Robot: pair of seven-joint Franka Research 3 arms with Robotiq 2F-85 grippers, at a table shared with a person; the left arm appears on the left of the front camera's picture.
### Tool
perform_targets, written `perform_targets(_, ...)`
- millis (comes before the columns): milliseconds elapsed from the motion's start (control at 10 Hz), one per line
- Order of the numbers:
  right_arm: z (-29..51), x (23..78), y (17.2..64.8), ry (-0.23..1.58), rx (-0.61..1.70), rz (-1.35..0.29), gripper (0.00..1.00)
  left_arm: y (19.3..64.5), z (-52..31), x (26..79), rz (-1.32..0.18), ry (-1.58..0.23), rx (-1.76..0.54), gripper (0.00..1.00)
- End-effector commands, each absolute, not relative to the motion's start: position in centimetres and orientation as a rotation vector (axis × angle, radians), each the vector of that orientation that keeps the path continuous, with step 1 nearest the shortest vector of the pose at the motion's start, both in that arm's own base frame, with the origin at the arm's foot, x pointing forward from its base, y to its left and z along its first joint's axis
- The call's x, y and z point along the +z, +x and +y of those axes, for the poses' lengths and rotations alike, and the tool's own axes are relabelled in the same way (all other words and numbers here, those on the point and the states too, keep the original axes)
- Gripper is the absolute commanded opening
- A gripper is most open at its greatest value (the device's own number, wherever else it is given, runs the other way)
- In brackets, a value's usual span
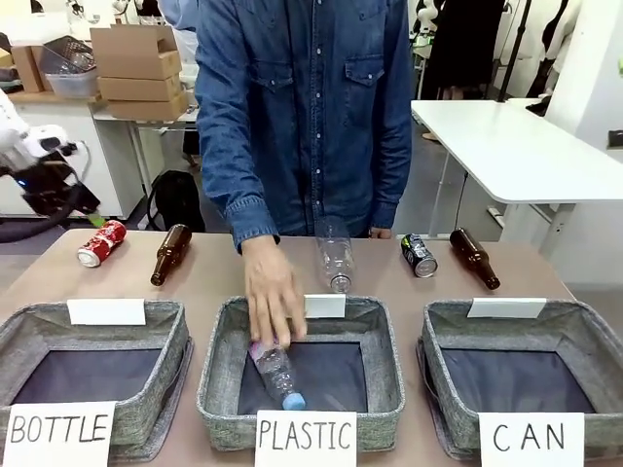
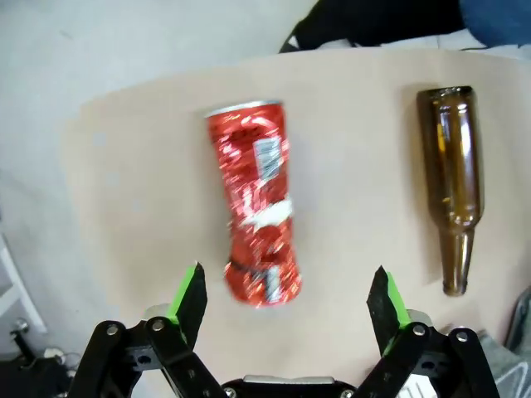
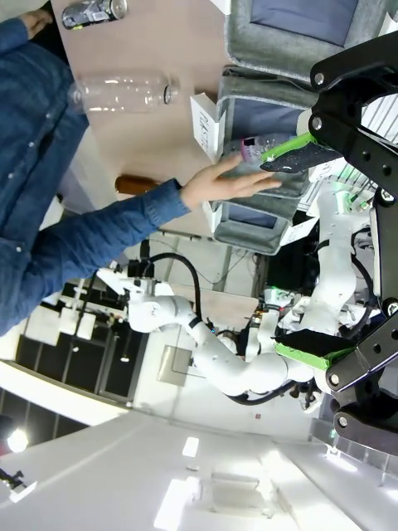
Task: Sort the can waste into the basket.
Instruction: Pick up the can waste from the table and place it in the right Fabric basket.
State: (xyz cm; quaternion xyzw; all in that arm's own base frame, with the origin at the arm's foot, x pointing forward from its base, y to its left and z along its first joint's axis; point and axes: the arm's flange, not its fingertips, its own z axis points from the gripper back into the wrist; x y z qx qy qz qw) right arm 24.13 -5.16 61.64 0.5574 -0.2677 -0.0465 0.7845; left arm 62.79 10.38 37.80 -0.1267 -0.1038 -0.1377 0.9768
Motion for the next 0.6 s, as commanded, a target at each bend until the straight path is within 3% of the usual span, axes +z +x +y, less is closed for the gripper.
perform_targets(0, -5.0, 61.8, 24.5, 1.219, -0.08, -0.599, 1.0, 63.4, 9.8, 36.4, -0.23, -0.256, -0.274, 1.0)
perform_targets(500, -5.0, 61.8, 24.5, 1.219, -0.08, -0.599, 1.0, 64.8, 7.7, 33.0, -0.237, -0.131, -0.201, 1.0)
